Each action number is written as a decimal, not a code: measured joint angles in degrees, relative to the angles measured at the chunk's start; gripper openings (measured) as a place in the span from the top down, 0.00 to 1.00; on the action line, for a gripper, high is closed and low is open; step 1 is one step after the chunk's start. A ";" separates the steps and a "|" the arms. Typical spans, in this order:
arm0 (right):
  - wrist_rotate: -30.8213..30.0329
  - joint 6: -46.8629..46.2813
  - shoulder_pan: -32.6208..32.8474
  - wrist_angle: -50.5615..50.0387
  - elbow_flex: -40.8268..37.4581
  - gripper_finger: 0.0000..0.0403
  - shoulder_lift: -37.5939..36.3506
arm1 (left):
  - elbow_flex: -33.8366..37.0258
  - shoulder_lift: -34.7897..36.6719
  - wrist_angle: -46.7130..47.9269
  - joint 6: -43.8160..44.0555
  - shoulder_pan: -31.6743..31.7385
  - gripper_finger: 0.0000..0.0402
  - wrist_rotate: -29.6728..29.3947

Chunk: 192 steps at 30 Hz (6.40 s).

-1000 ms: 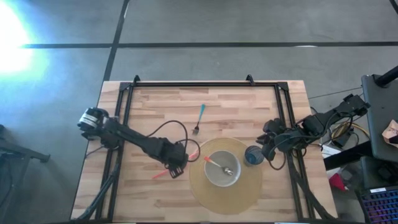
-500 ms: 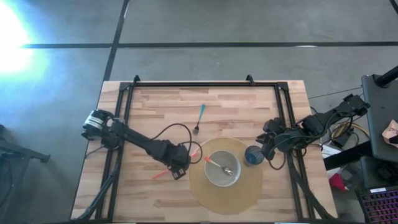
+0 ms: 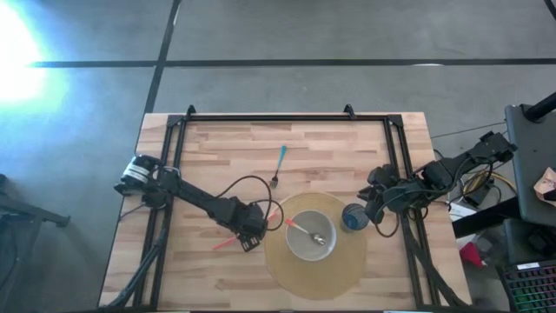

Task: Pick & Place Utensil
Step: Put the orange straw into the blue cup

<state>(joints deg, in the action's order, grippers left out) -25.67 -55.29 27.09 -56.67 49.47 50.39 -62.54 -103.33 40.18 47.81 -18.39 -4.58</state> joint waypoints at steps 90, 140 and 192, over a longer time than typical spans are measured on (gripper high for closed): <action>-5.13 54.88 -0.70 60.79 -0.22 0.68 18.89 | 17.20 25.18 -65.87 -45.70 0.17 1.00 -17.82; -0.85 59.97 -6.38 86.12 -0.20 0.70 26.67 | 14.16 19.76 -71.10 -50.58 2.70 1.00 -17.74; -1.49 53.04 -6.38 64.34 -0.44 0.98 13.57 | 14.21 21.12 -65.03 -50.62 2.95 0.56 -22.40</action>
<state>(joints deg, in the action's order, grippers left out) -27.16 -2.25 20.71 7.67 49.04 63.96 -48.34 -82.21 -24.85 -2.81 -15.44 -26.98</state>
